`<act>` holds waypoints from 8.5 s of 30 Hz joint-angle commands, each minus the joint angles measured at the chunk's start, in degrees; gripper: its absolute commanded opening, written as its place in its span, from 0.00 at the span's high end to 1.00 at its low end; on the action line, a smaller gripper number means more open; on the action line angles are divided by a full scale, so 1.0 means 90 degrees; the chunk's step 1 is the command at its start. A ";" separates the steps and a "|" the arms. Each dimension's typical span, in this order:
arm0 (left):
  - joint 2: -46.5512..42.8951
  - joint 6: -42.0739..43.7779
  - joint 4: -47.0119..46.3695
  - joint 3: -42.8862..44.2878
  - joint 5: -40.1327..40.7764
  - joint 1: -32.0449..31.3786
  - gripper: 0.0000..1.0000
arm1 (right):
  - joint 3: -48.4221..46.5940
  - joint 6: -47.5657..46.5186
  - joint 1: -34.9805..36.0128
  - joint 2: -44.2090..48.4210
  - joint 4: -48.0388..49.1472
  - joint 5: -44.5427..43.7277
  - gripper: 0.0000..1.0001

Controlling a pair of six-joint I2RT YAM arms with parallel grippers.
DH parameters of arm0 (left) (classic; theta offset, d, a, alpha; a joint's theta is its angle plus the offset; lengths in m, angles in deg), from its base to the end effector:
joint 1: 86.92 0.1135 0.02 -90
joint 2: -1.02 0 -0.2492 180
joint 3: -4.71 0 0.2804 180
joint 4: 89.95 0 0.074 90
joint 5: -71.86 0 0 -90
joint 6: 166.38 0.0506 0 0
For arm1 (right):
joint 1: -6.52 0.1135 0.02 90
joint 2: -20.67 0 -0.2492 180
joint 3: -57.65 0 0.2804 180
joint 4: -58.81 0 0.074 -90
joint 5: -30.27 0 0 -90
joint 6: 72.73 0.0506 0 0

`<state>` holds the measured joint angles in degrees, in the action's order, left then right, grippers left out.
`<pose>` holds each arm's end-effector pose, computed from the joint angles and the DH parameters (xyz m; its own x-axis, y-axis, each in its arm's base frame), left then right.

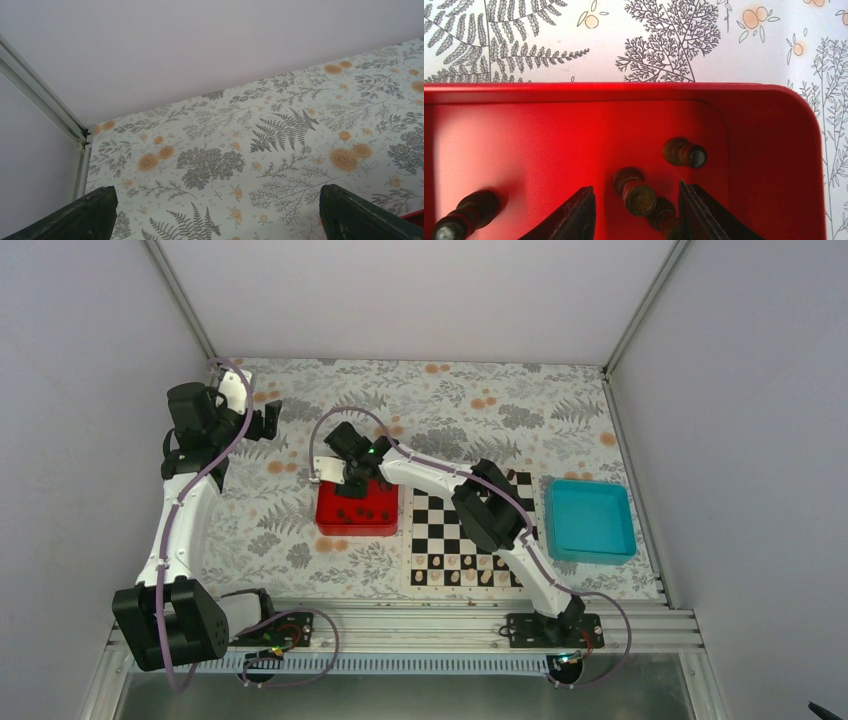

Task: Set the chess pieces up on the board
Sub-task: Pick up the chess piece from the storage box, then place the chess piece on the chessboard, then pick up the chess piece from the storage box, then place the chess piece on the chessboard.

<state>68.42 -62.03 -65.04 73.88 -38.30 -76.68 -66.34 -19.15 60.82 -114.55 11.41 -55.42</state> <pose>0.3143 0.0391 0.3045 -0.3387 0.1752 -0.9244 0.2363 0.9669 0.0967 0.3101 0.4381 0.1282 0.0934 -0.8846 -0.4570 -0.9658 0.0310 -0.2574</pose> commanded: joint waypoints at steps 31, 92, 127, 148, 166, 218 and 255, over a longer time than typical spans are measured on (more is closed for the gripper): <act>-0.0064 0.0027 -0.0081 -0.0069 -0.0062 0.0047 0.00 | -0.0395 0.0189 -0.0323 0.0891 -0.0455 0.0696 0.96; -0.0013 0.0007 0.0019 -0.0019 -0.0134 0.0054 0.00 | 0.2683 -0.0075 -0.2389 0.1737 -0.0107 0.1341 0.96; -0.0007 0.0010 -0.0012 -0.0006 -0.0141 0.0055 0.00 | 0.1067 -0.0182 -0.1542 0.1992 -0.0908 0.0671 0.56; -0.0048 0.0021 -0.0037 -0.0059 -0.0138 0.0063 0.00 | -0.0314 -0.0105 -0.0403 0.0346 -0.0912 0.0447 0.56; -0.0048 0.0017 -0.0088 -0.0112 -0.0153 0.0101 0.00 | -0.0548 -0.0064 -0.0407 -0.0309 -0.0495 0.0502 0.55; -0.0008 0.0007 -0.0039 -0.0056 -0.0310 0.0142 0.00 | 0.5266 -0.0078 -0.5515 0.5172 0.0536 0.1111 0.95; 0.0035 0.0026 0.0010 -0.0058 -0.0300 0.0151 0.00 | 0.6146 -0.0259 -0.6337 0.4184 0.1217 0.1226 0.95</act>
<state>68.51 -62.03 -65.01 73.03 -39.81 -75.68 -11.76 -21.21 4.85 -78.59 20.00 -45.19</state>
